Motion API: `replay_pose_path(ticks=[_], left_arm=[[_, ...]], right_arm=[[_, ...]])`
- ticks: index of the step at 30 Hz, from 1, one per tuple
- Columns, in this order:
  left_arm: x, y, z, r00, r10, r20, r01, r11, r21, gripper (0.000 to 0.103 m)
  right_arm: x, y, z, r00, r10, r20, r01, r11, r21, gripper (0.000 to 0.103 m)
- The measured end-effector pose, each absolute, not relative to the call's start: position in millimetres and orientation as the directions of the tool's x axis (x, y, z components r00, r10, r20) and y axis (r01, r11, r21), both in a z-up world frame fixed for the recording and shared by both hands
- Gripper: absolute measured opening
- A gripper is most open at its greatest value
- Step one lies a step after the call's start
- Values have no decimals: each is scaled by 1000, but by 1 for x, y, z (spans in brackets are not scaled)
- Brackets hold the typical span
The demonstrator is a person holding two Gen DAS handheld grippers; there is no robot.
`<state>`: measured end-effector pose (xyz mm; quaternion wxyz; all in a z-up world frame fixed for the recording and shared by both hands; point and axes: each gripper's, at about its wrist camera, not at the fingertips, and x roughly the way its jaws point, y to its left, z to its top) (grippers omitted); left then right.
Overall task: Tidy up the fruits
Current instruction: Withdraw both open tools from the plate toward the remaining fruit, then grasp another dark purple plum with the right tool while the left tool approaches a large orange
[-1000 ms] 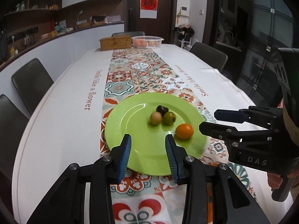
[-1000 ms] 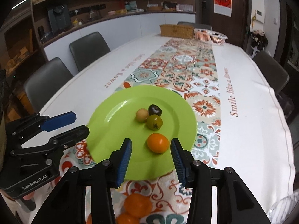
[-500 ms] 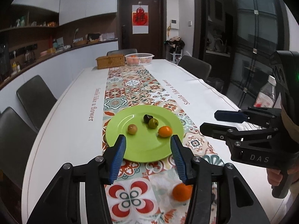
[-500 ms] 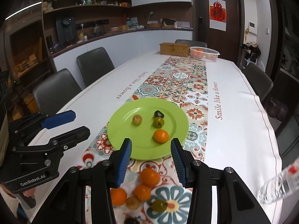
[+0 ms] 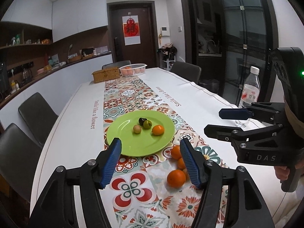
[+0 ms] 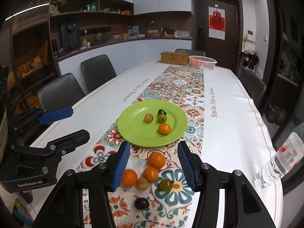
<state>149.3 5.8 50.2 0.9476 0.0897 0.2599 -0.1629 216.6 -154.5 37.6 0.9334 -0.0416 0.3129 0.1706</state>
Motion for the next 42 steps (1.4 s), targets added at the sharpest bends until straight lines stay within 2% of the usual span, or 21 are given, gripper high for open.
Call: replay_pose_path(ticks=[14, 27, 38, 42], left_arm=[[134, 7, 27, 783, -335, -524, 462, 878, 128, 66], [152, -3, -13, 676, -408, -614, 598, 791, 133, 66], [167, -16, -42, 601, -425, -677, 678, 720, 150, 65], [173, -21, -50, 571, -428, -701, 704, 695, 149, 61]], right_arm=[[191, -143, 6, 692, 275, -668, -358, 934, 14, 53], [194, -135, -38, 580, 251, -775, -354, 935, 38, 53], [203, -133, -65, 514, 249, -821, -353, 933, 62, 52], [204, -133, -74, 495, 249, -833, -359, 931, 66, 48]])
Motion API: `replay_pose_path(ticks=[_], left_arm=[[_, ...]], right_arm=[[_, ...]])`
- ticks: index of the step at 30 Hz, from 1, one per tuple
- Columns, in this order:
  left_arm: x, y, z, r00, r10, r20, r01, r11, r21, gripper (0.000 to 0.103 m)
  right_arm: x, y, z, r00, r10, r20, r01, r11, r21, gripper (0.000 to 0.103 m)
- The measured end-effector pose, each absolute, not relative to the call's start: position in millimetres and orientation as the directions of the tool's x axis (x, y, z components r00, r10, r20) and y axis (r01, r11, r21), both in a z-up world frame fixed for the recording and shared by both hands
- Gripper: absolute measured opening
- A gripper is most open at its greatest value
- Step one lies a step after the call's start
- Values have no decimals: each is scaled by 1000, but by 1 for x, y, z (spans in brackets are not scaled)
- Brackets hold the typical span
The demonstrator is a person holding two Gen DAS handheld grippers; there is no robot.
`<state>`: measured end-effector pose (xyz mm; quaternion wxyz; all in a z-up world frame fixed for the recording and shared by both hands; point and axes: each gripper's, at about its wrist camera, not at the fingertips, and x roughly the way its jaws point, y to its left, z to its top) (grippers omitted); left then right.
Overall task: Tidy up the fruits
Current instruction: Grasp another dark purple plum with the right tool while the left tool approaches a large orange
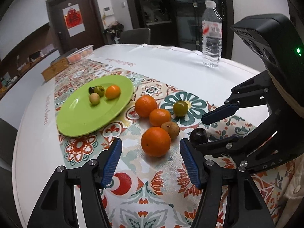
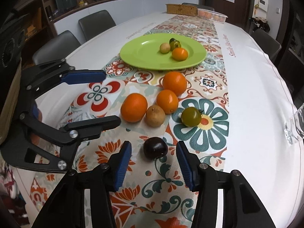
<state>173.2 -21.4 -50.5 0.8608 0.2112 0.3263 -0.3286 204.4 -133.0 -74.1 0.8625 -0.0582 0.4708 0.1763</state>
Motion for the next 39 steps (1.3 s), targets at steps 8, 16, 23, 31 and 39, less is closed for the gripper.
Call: replay_pose_path(ticks=[8, 16, 23, 31, 39], left_arm=[[184, -29, -61, 531, -431, -730, 722, 681, 124, 51], [189, -33, -66, 510, -430, -745, 717, 690, 93, 38], [187, -34, -64, 511, -420, -750, 696, 714, 75, 37], [176, -30, -53, 548, -394, -738, 639, 766, 65, 24], [173, -28, -52, 534, -399, -745, 617, 786, 22, 34]], right_arm=[[210, -137, -83, 476, 261, -840, -349, 933, 92, 41], [214, -138, -87, 461, 283, -841, -360, 926, 114, 32], [212, -140, -85, 463, 298, -835, -361, 923, 130, 30], [210, -144, -74, 487, 315, -814, -363, 921, 139, 30], [203, -148, -63, 516, 325, -793, -366, 920, 139, 30]])
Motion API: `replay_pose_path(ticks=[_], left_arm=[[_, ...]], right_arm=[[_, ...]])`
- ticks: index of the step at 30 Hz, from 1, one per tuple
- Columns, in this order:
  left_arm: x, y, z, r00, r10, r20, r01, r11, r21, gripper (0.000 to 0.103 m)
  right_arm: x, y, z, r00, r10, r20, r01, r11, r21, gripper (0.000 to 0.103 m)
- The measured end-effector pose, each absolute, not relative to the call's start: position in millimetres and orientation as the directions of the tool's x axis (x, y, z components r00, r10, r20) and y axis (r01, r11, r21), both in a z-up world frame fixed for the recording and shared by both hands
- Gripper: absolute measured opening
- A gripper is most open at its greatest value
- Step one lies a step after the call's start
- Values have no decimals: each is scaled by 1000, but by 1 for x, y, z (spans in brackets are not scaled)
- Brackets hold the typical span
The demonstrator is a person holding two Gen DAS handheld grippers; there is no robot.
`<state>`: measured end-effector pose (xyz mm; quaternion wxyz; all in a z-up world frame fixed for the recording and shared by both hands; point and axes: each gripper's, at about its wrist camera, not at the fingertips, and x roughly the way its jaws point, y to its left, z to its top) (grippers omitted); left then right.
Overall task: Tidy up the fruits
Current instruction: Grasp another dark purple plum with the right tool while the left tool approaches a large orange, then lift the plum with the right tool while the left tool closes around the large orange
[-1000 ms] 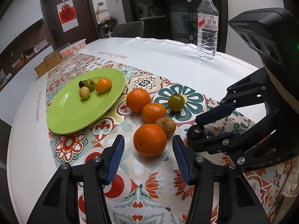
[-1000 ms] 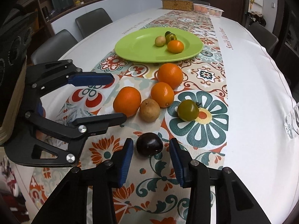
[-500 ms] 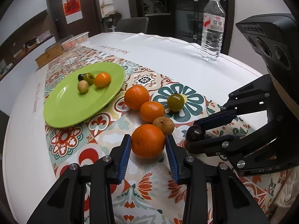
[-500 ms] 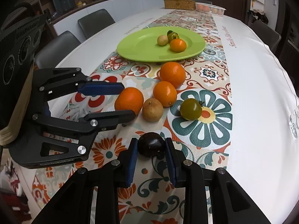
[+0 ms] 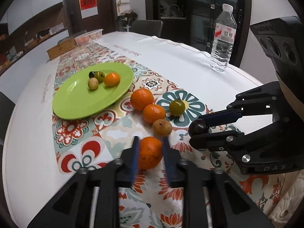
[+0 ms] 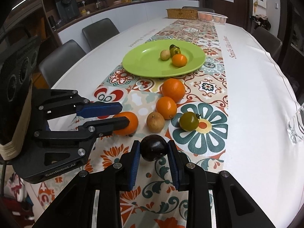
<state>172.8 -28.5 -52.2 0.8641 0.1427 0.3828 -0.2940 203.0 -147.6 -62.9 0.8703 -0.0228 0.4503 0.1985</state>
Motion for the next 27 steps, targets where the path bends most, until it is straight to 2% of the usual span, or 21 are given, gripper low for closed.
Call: replay_pose_path(ticks=[1, 7, 12, 14, 27], left_arm=[[172, -29, -53, 534, -397, -747, 616, 787, 21, 41], [174, -36, -66, 504, -385, -773, 619, 785, 13, 47], [177, -41, -70, 497, -381, -780, 613, 790, 5, 46], [178, -42, -72, 489, -379, -785, 610, 793, -3, 40], [169, -35, -47, 543, -370, -754, 544, 839, -21, 40]], right_arm=[[202, -148, -63, 517, 325, -792, -367, 920, 138, 30], [200, -152, -65, 517, 328, -791, -361, 921, 146, 30], [201, -157, -69, 514, 331, -792, -349, 924, 160, 30], [203, -160, -71, 508, 334, -794, -342, 924, 169, 30], [201, -166, -62, 526, 358, -771, -346, 919, 191, 30]])
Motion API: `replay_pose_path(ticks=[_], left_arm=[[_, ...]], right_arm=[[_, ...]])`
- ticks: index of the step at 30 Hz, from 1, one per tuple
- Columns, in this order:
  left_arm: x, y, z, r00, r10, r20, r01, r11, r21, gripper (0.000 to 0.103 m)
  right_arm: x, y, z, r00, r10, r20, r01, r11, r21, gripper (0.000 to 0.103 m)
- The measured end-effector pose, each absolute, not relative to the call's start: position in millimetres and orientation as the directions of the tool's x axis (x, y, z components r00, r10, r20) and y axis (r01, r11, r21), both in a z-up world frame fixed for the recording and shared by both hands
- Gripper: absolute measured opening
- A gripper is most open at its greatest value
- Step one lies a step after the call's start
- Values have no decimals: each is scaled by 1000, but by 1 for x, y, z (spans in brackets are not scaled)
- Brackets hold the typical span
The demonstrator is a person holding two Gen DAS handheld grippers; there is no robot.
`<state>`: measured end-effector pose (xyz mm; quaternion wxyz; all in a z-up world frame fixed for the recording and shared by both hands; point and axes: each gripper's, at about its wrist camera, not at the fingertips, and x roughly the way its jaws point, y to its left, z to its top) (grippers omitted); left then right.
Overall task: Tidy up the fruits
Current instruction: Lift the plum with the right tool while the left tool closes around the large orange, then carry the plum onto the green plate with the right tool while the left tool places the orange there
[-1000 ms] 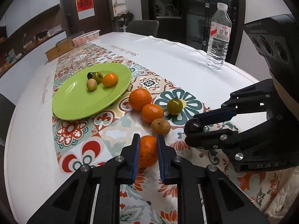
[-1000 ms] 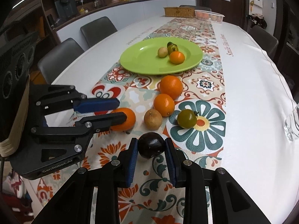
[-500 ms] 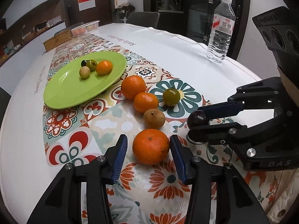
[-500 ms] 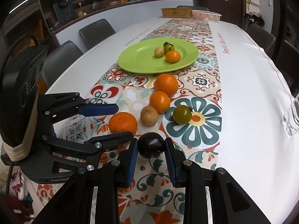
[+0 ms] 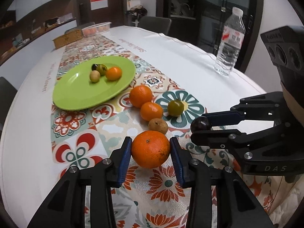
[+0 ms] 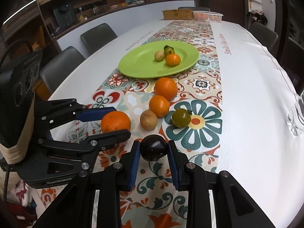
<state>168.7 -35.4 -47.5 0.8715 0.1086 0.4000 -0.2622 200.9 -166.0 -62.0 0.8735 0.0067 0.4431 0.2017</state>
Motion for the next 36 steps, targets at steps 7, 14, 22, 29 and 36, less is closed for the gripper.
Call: replay_pose_path(ticks=[7, 14, 22, 29, 36], left_arm=[[164, -27, -26, 602, -349, -718, 490, 872, -13, 40], [165, -13, -4, 667, -308, -678, 421, 907, 2, 40], [176, 3, 15, 722, -262, -640, 356, 934, 19, 40], [197, 14, 25, 749, -238, -619, 315, 949, 16, 40], [223, 26, 25, 755, -229, -615, 290, 957, 0, 40]], right_arm=[[200, -164, -43, 561, 374, -738, -369, 912, 181, 30], [206, -159, -19, 609, 388, -691, -395, 905, 160, 30], [224, -148, 6, 651, 405, -643, -426, 895, 132, 30], [250, -136, 18, 658, 414, -629, -447, 887, 116, 30], [287, -124, 21, 641, 423, -641, -457, 881, 124, 30]])
